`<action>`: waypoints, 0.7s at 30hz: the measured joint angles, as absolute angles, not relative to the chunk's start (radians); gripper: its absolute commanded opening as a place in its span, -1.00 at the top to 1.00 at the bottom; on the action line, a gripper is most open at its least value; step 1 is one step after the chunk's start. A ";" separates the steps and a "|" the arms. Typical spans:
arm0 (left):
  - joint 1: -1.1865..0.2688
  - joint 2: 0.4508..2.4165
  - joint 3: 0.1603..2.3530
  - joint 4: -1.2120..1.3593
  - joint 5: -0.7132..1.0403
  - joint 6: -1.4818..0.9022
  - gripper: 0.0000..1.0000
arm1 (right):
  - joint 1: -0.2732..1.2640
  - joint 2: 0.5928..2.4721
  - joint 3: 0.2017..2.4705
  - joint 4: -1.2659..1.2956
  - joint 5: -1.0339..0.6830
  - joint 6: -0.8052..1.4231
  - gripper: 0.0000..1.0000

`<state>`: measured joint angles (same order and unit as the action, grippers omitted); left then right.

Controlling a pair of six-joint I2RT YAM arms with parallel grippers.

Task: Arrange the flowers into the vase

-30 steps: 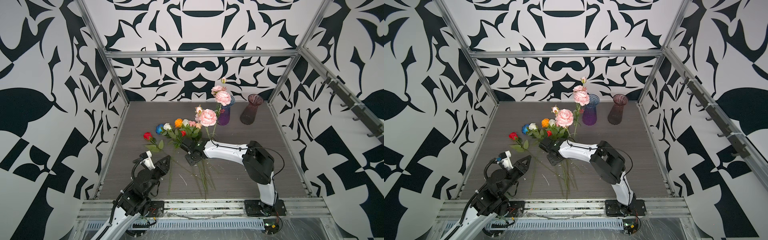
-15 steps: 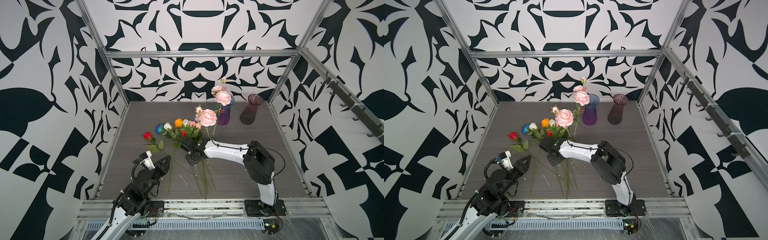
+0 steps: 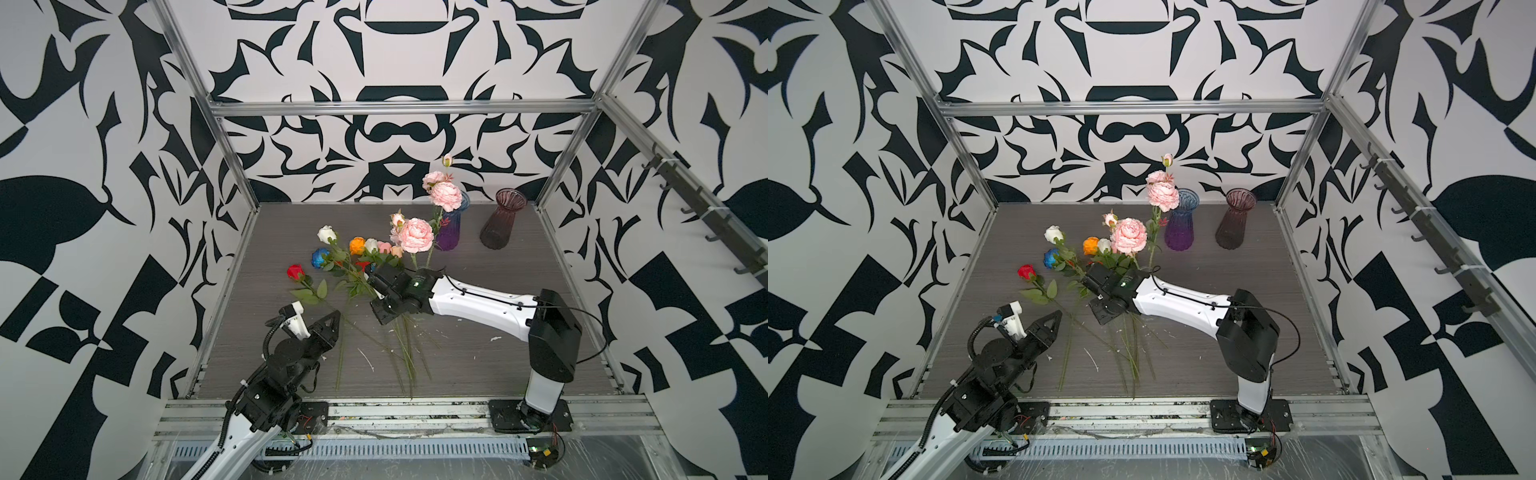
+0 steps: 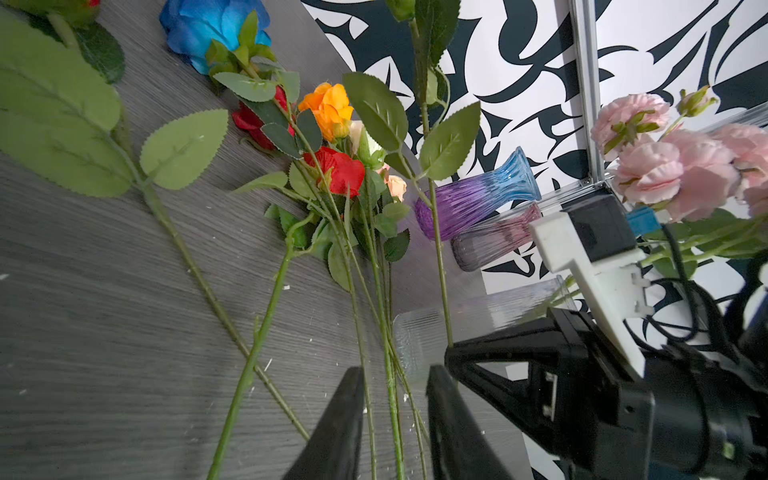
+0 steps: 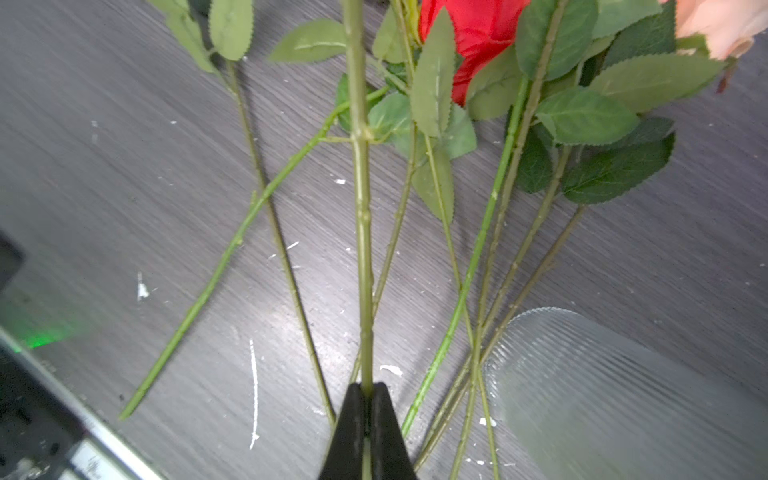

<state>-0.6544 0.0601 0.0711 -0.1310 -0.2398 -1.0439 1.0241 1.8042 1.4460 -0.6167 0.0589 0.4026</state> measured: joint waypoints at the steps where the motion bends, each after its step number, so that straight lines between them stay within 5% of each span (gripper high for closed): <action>1: -0.654 0.060 0.071 -0.130 -0.239 -1.045 0.22 | 1.026 1.800 1.441 -0.612 0.051 0.405 1.00; 21: -0.654 0.090 0.018 0.001 -0.127 -0.979 0.22 | 1.097 1.782 1.347 -0.413 -0.297 0.471 1.00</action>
<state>-0.6540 0.0902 0.0177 0.0006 -0.1268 -0.9787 1.0969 1.7817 1.3468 -0.4129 -0.2974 0.4713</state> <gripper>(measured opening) 0.380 0.058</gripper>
